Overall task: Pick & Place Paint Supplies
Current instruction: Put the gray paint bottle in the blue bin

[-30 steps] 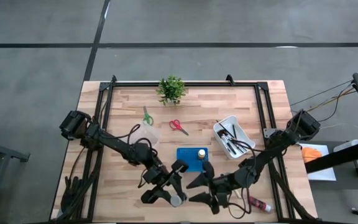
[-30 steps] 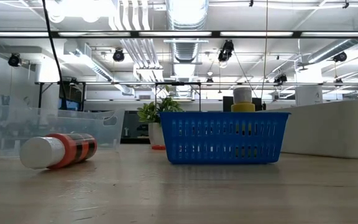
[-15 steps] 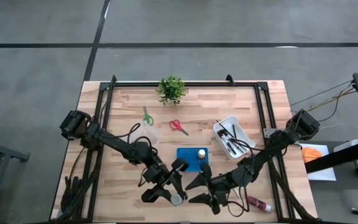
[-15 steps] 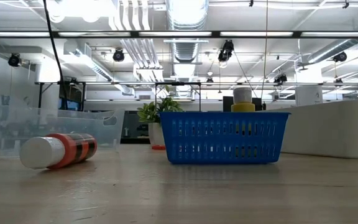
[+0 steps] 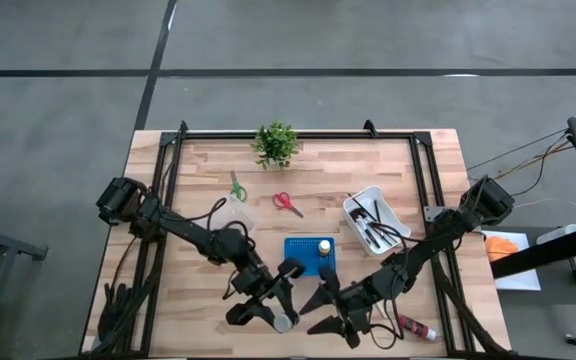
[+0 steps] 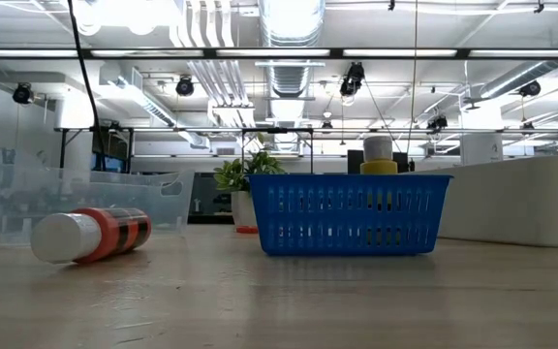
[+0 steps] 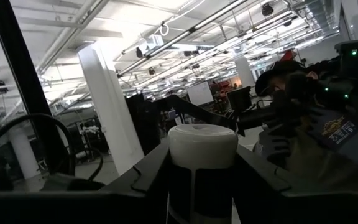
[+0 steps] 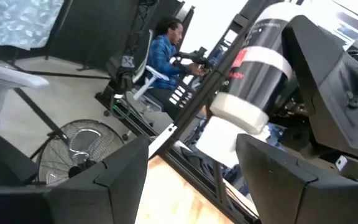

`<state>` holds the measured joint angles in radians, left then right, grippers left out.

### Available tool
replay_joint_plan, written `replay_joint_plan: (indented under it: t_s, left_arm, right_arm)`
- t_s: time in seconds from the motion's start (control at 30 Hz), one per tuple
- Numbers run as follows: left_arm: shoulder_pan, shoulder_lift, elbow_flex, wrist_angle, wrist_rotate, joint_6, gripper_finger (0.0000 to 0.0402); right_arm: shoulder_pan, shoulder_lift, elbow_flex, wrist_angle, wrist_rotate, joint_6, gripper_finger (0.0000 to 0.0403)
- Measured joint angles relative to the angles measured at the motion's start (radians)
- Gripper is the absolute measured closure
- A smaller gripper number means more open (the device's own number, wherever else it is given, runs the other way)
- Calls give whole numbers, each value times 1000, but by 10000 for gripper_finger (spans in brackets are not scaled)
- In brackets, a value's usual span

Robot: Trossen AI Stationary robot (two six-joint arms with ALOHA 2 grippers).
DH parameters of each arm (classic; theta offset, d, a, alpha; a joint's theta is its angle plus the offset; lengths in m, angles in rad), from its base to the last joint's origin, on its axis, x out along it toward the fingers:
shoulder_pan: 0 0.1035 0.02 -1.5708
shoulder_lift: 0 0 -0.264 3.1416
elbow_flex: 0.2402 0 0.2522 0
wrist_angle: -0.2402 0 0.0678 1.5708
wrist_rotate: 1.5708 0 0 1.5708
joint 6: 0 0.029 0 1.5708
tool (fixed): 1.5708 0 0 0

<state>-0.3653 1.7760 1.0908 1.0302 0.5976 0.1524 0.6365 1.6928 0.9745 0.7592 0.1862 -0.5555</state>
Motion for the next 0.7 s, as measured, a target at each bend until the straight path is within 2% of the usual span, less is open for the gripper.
replay_joint_plan:
  t_s: [0.27, 0.47, 0.7]
  left_arm:
    - [8, 0, 0, -28, -20, 4, 255]
    - [5, 0, 0, -27, 17, -12, 255]
    - [-1, 0, 2, -30, 53, -29, 255]
  right_arm:
    - [8, 0, 0, -10, -60, 22, 164]
    - [8, 0, 0, -24, 33, -3, 164]
    - [6, -9, 0, -22, 46, -11, 164]
